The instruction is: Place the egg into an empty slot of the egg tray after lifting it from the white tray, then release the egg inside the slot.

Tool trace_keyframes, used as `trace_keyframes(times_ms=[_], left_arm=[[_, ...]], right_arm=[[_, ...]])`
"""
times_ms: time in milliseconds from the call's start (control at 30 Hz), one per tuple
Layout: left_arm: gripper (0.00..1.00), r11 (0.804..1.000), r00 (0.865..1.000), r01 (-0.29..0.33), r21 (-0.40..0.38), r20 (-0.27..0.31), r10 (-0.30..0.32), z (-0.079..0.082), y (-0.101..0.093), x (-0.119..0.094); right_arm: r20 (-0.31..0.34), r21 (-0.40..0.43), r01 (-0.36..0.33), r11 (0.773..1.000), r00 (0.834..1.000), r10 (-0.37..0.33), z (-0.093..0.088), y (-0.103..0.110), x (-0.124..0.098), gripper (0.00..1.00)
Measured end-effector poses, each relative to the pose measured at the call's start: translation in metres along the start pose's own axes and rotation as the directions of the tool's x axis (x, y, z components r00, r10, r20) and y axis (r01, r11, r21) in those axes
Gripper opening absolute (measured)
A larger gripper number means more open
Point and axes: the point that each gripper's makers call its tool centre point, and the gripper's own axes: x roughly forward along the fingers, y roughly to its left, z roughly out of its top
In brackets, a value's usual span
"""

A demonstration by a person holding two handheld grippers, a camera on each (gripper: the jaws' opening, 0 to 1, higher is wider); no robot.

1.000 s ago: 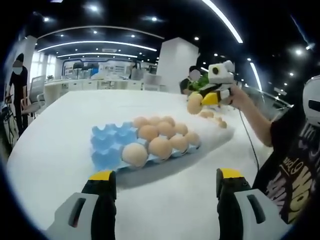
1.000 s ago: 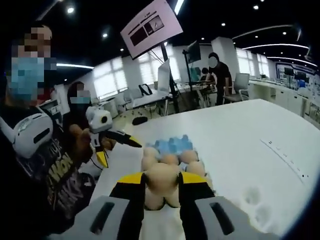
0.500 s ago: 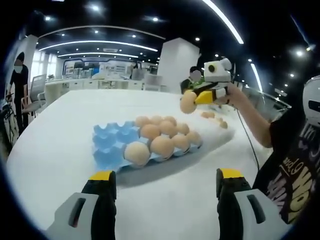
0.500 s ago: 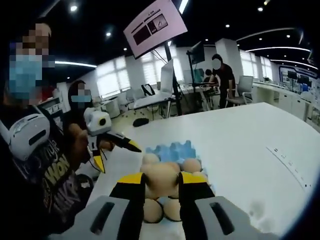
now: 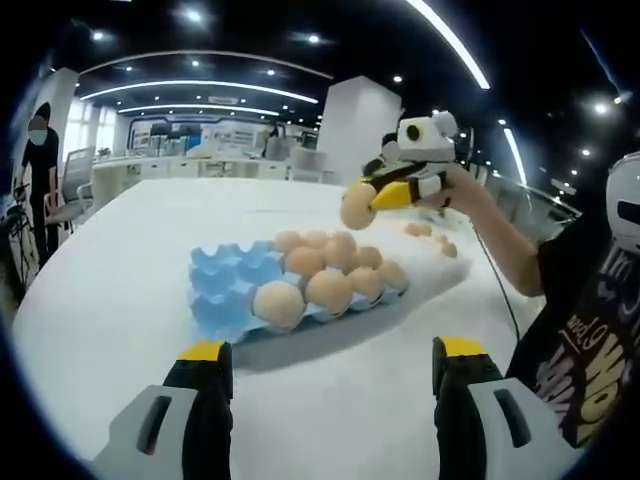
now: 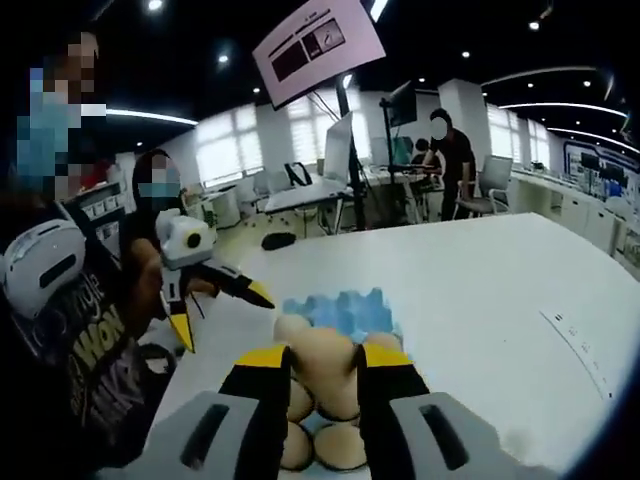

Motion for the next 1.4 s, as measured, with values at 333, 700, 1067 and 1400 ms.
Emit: trace_keyframes(times_ms=[333, 700, 1067, 1400], left_arm=[[0.83, 1.0, 1.0, -0.007, -0.008, -0.001, 0.007, -0.002, 0.003, 0.0], [0.83, 1.0, 1.0, -0.008, -0.017, 0.003, 0.008, -0.003, 0.007, -0.001], [0.83, 1.0, 1.0, -0.011, -0.022, 0.006, 0.011, -0.004, 0.007, -0.004], [0.83, 0.999, 1.0, -0.021, -0.029, 0.011, 0.021, -0.005, 0.007, -0.008]], right_arm=[[-0.021, -0.03, -0.024, 0.999, 0.999, 0.024, 0.006, 0.005, 0.021, 0.27], [-0.045, -0.031, -0.065, 0.997, 0.997, 0.064, 0.006, 0.01, 0.045, 0.27], [-0.097, -0.059, -0.083, 0.995, 0.992, 0.077, 0.006, 0.01, 0.074, 0.27], [-0.157, -0.076, -0.093, 0.993, 0.984, 0.08, -0.005, 0.007, 0.095, 0.27]])
